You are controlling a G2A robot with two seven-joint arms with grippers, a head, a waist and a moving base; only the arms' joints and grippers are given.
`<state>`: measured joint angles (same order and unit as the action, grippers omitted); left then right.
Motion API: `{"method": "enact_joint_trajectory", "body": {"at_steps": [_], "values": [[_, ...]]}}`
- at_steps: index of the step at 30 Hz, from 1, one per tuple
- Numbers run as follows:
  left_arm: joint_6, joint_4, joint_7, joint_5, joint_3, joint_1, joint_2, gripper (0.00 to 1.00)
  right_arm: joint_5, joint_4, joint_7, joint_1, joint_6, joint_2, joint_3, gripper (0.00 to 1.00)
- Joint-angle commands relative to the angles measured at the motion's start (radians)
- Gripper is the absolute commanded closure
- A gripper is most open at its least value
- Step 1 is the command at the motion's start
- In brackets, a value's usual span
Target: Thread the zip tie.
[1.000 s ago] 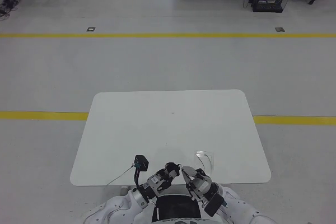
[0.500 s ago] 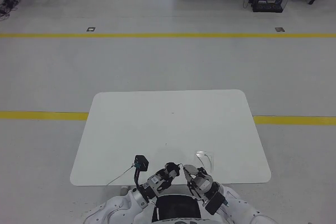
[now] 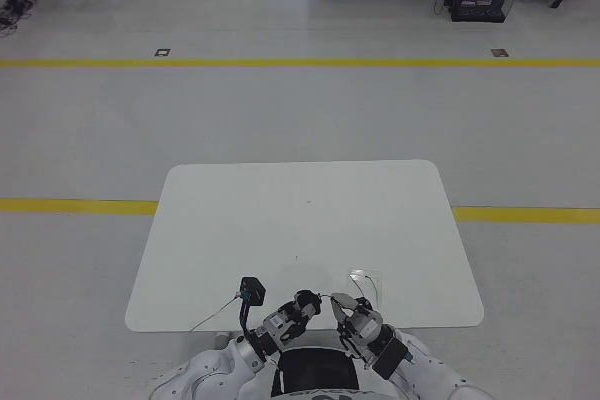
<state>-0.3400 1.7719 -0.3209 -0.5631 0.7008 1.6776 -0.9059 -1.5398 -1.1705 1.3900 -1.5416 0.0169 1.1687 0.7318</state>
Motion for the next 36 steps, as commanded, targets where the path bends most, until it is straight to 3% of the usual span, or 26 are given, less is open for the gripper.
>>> {"method": "enact_joint_trajectory", "body": {"at_steps": [1,10,36], "values": [[0.000,0.000,0.000,0.000,0.000,0.000,0.000,1.00,0.000,-0.003,0.000,-0.003,0.005,0.001,0.005,1.00],[0.000,0.000,0.000,0.000,0.000,0.000,0.000,1.00,-0.013,-0.025,0.000,-0.020,0.011,0.001,0.029,1.00],[0.000,0.000,0.000,0.000,0.000,0.000,0.000,1.00,-0.030,0.002,0.000,-0.013,0.010,0.018,0.037,1.00]]}}
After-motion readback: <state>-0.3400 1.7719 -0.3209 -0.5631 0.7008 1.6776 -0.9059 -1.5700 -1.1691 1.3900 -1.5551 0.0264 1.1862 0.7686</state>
